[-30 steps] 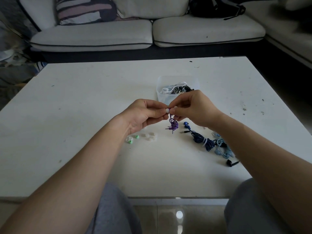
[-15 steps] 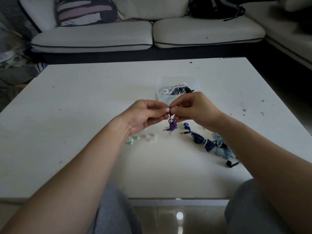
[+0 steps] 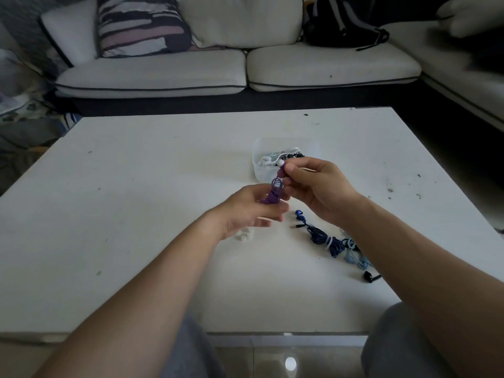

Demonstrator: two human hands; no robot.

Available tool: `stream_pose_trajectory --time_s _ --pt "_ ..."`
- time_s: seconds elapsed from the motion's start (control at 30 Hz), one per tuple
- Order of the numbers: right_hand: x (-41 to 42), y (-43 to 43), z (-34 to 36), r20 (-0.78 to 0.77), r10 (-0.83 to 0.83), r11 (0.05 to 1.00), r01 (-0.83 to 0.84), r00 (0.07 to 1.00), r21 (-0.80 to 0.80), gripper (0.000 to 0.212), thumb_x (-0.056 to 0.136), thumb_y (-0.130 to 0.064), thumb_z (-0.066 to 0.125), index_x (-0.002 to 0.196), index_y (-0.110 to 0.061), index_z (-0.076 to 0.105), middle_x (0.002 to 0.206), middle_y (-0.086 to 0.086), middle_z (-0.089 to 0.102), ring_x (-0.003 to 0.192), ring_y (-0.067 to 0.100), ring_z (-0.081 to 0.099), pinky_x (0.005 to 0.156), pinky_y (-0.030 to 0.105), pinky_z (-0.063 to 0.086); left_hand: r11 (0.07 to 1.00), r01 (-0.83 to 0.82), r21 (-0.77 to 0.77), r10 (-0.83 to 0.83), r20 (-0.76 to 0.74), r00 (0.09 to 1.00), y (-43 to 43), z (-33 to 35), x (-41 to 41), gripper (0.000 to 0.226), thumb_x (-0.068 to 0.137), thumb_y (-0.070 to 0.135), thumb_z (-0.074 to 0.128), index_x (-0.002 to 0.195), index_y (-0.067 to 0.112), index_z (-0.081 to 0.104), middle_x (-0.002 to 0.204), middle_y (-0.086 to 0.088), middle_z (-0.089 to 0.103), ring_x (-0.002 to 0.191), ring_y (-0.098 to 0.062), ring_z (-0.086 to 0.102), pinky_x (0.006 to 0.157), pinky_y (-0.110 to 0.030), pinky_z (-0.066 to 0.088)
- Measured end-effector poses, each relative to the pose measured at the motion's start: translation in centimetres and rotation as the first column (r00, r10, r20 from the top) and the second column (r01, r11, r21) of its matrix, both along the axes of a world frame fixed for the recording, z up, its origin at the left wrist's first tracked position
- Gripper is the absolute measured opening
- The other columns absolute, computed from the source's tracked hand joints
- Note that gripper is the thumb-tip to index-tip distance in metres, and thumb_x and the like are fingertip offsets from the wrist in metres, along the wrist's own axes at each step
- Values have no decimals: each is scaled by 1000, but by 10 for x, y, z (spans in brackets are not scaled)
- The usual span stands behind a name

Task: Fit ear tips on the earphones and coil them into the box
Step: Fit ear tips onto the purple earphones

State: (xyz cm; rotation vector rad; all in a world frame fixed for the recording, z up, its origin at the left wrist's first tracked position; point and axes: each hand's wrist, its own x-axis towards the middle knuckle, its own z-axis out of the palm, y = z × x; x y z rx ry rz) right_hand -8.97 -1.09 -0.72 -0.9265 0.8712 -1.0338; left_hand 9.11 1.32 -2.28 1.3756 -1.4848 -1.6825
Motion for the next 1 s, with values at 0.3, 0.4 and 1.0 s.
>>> stream_pose_trajectory --time_s 0.3,0.4,1.0 --pt "-6 -28 -5 -151 -313 944 324 938 56 7 91 -5 70 92 2 72 78 12 71 68 19 70 69 24 59 908 -419 -18 408 -196 892 -35 11 -9 33 83 -3 71 112 10 64 86 -4 68 66 -16 64 58 -21 52" --pt "-3 -51 -6 -238 -324 941 337 916 17 7 89 -7 73 89 0 73 77 13 72 70 21 70 73 29 61 905 -426 5 420 -175 890 -59 14 -13 24 85 0 70 105 12 65 86 -7 66 66 -17 64 56 -22 51" --pt "-19 -112 -6 -845 -343 931 30 410 -363 28 92 -9 50 94 -14 77 90 0 72 79 17 61 61 21 42 836 -191 -514 433 406 805 -120 -1 1 38 87 9 63 123 18 66 117 2 68 102 -15 63 93 -23 45"
